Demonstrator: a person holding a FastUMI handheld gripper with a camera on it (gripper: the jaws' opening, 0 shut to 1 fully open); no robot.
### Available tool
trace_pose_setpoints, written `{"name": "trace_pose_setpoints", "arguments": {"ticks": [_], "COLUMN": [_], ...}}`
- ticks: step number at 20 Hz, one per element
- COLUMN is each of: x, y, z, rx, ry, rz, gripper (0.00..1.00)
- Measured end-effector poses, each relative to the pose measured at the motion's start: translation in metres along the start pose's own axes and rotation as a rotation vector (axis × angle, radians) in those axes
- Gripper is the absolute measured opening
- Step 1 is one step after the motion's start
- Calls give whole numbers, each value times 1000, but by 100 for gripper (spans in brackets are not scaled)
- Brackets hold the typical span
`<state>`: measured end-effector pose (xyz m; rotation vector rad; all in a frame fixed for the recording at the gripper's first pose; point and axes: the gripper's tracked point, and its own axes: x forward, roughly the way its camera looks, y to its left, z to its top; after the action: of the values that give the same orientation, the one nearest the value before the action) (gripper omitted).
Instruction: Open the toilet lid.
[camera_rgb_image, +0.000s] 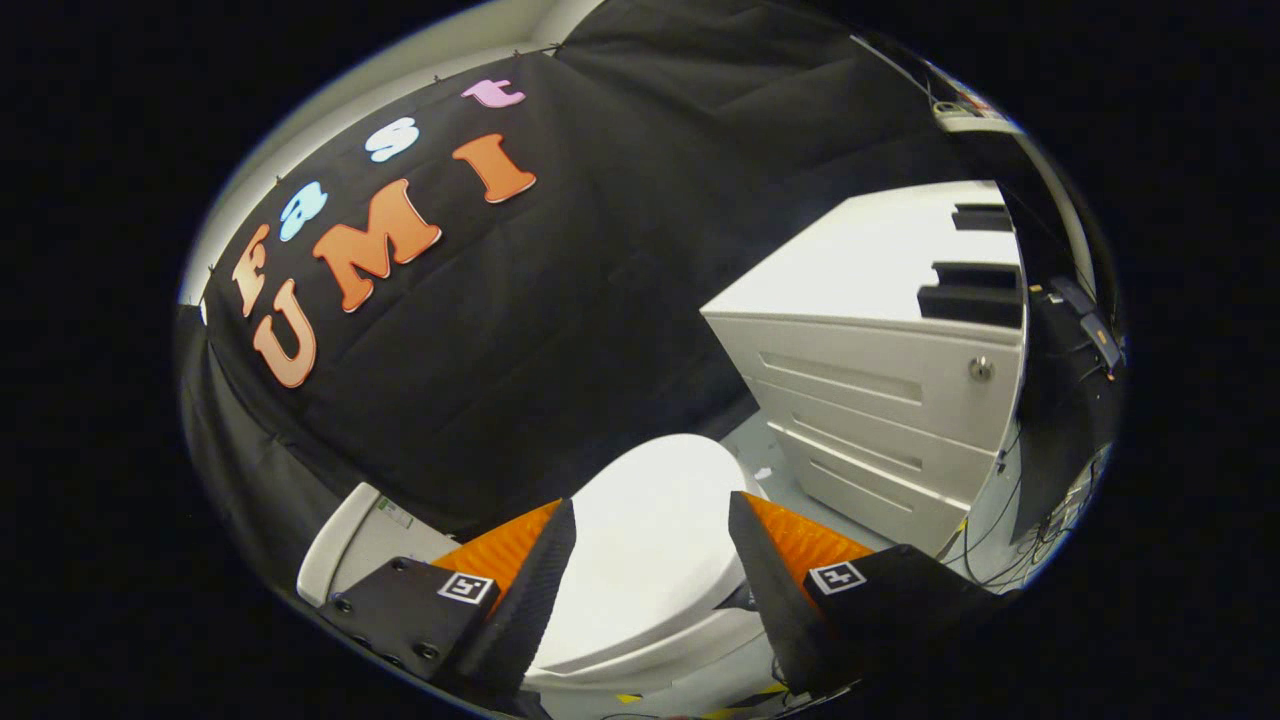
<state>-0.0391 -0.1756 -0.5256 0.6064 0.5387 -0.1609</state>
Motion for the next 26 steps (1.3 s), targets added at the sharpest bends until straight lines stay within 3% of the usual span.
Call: {"name": "trace_pose_setpoints", "arguments": {"ticks": [10,12,17,20,22,24,26], "x": [38,47,64,71,75,73,75], "y": [-94,-109,-115,-108,-114,-112,-114], "z": [-106,-119,-137,-141,-146,-143,-142], "rx": [247,281,455,534,550,619,666], "ry": [175,192,228,242,262,231,210], "rz": [-67,-91,-47,3,-7,-4,7], "gripper": [96,83,45,41,40,15,14]}}
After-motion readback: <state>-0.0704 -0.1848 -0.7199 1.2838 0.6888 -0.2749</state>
